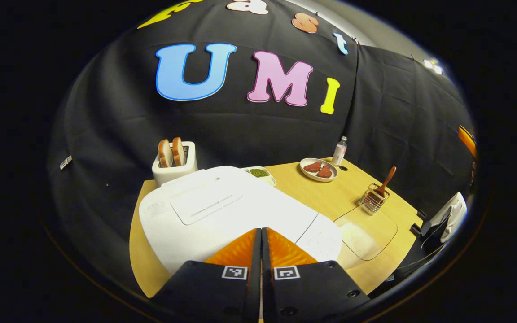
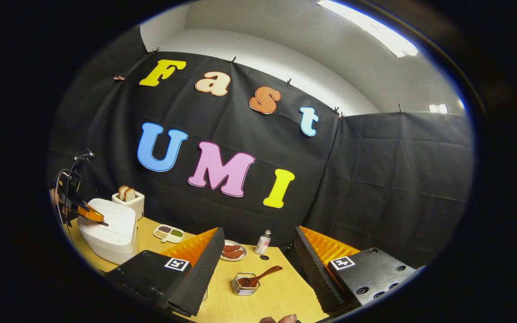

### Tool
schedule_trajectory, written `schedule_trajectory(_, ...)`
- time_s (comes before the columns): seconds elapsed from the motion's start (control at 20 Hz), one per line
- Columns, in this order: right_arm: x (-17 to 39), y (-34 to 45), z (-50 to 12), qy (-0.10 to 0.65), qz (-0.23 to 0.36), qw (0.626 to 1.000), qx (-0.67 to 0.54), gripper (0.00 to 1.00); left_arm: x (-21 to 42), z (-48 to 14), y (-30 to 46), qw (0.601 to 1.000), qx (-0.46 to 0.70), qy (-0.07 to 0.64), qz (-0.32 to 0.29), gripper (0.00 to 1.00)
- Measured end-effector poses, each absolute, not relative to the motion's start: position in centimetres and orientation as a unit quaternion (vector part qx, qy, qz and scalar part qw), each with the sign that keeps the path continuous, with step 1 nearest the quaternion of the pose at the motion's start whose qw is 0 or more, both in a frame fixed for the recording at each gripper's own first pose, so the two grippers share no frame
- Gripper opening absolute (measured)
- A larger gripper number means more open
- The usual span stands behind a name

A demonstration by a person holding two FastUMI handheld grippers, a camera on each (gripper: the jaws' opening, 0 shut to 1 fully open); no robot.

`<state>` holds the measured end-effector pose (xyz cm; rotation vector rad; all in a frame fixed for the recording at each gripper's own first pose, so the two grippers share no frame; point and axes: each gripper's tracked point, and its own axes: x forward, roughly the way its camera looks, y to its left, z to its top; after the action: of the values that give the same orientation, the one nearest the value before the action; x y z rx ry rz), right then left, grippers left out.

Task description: Close the left gripper, press the button to open the rice cooker; take a wooden spoon from the chopstick holder with the right hand, scoop a spoonful of rice and pour it into the rice cooker, then put the wooden spoon back into the chopstick holder.

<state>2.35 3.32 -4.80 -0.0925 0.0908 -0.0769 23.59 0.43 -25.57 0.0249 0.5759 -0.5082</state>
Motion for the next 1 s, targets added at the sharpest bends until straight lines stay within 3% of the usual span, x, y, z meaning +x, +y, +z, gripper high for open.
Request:
schedule_trajectory(0.7, 1.3, 3.1, -5.7, 0.054, -0.041, 0.997, -0.044, 0.97, 23.2, -27.2, 0.1, 0.916, 0.053, 0.335, -0.214, 0.08)
schedule_trajectory(1.0, 0.2, 1.6, -5.7, 0.057, -0.053, 0.996, -0.044, 0.97, 24.2, -23.3, 0.4, 0.935, 0.095, 0.271, -0.209, 0.08)
